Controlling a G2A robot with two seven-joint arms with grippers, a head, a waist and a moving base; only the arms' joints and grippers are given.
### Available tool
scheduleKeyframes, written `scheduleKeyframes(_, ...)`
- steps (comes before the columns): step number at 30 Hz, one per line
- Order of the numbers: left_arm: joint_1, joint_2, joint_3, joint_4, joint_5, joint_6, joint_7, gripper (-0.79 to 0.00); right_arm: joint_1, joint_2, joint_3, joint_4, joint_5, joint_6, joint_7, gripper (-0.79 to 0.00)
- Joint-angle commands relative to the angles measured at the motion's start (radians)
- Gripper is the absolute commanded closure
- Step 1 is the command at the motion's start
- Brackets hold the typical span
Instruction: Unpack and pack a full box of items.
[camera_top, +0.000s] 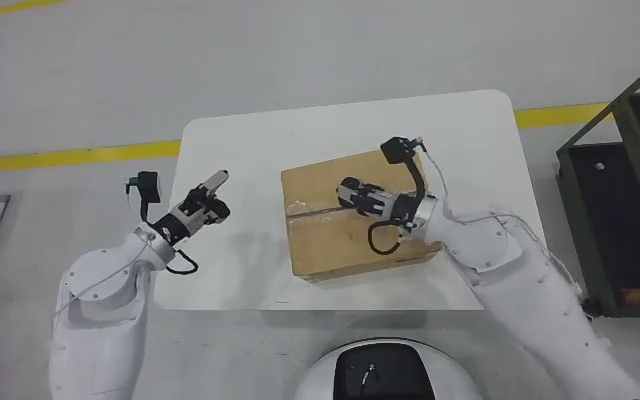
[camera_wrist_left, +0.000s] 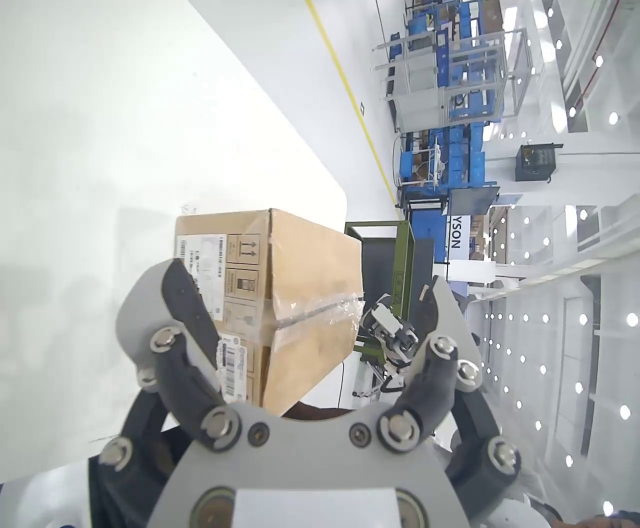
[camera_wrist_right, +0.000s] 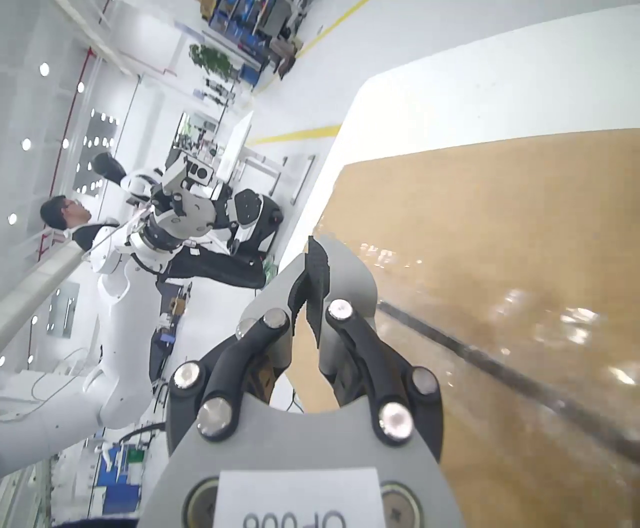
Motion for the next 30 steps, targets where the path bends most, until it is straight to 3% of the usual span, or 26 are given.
scheduleKeyframes(1, 0.015, 0.003, -0.019, -0.002, 0.003, -0.001, 0.0, -0.785, 0.046, -0.009, -0.044, 0.045, 0.002, -0.005, 0.013, 0.0)
scheduleKeyframes(6, 0.039, 0.005, -0.036, -0.011, -0.005, 0.003, 0.013, -0.785, 0.127, -0.034, -0.129, 0.149, 0.007, 0.009, 0.014, 0.0)
scheduleKeyframes(11, 0.04, 0.005, -0.018, -0.03, -0.015, -0.007, 0.013, -0.785, 0.147, -0.041, -0.137, 0.218, 0.026, 0.029, 0.026, 0.0)
scheduleKeyframes(30, -0.037, 0.005, 0.079, 0.013, 0.017, -0.023, -0.009, -0.785, -0.077, 0.043, 0.162, 0.029, -0.007, 0.068, 0.163, 0.0)
